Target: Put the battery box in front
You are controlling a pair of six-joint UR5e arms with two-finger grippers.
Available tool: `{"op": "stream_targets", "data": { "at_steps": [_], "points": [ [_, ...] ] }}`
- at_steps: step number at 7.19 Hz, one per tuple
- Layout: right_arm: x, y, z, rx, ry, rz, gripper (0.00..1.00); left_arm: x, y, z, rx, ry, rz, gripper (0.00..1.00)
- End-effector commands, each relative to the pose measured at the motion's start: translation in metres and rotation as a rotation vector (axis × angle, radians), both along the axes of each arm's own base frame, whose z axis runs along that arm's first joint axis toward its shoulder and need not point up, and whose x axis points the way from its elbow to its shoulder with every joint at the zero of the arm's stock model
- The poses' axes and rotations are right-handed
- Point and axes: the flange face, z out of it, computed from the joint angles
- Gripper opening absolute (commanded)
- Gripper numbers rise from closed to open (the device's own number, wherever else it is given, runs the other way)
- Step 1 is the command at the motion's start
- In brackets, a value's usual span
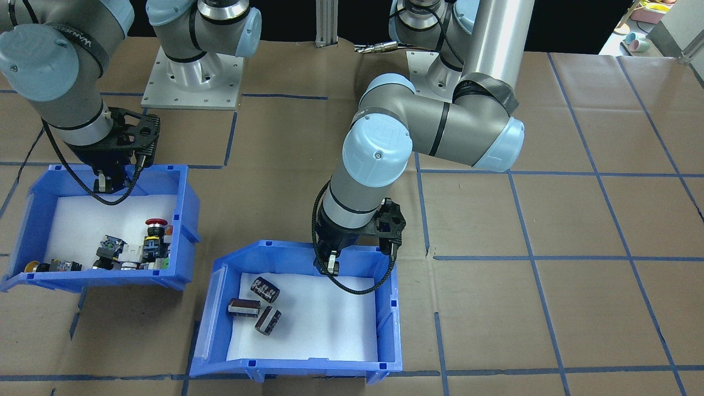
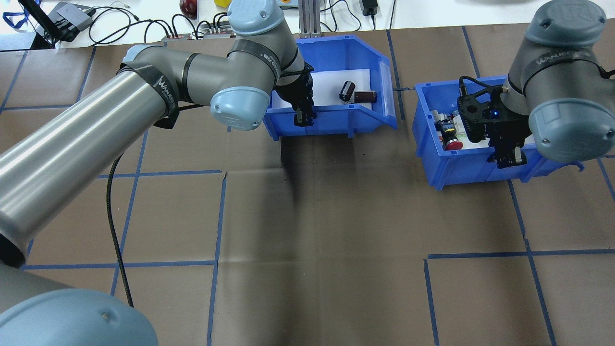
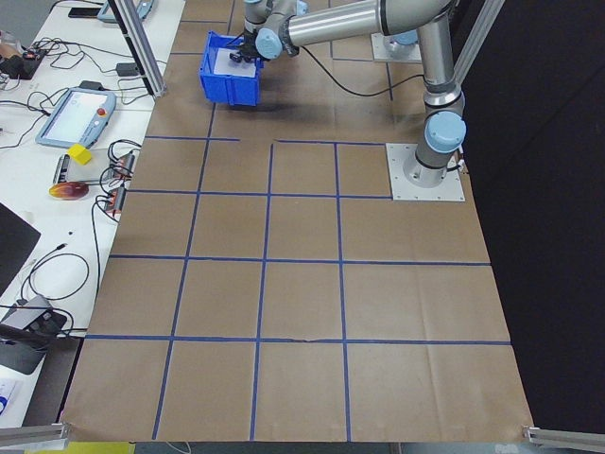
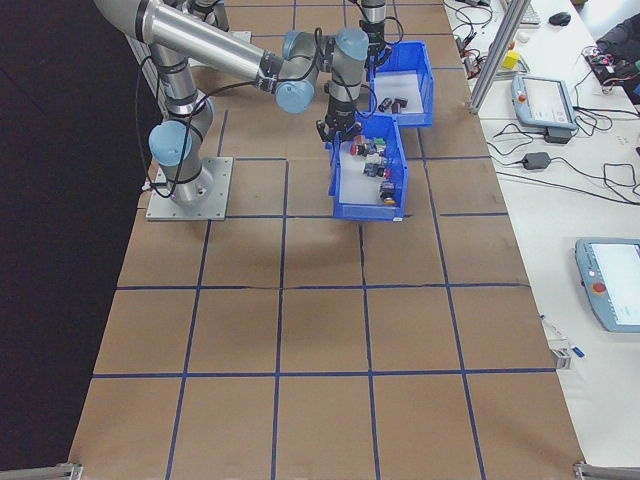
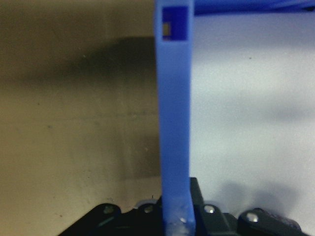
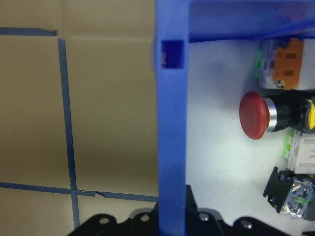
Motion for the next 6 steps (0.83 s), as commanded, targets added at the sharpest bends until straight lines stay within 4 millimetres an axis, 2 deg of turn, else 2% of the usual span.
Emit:
{"op": "stream_targets", "data": {
  "at_steps": [1, 3, 4, 5, 6],
  "points": [
    [-0.022, 0.012, -0.003, 0.009, -0.006, -0.052, 0.08, -0.006, -0.008, -0.017, 0.007, -0.001, 0.001, 0.02],
    [-0.016, 0.036, 0.0, 0.001, -0.007, -0.054, 0.08, -0.007, -0.008, -0.019, 0.033, 0.008, 0.096, 0.08],
    [-0.011, 0.051, -0.008, 0.014, -0.011, -0.051, 0.08, -0.007, -0.007, -0.021, 0.039, 0.006, 0.107, 0.43],
    [-0.005, 0.067, -0.012, 0.018, -0.012, -0.048, 0.08, -0.006, -0.01, -0.024, 0.048, -0.001, 0.151, 0.65],
    [-0.001, 0.08, -0.015, 0.021, -0.011, -0.046, 0.08, -0.005, -0.01, -0.024, 0.052, -0.003, 0.179, 0.79]
  ]
}}
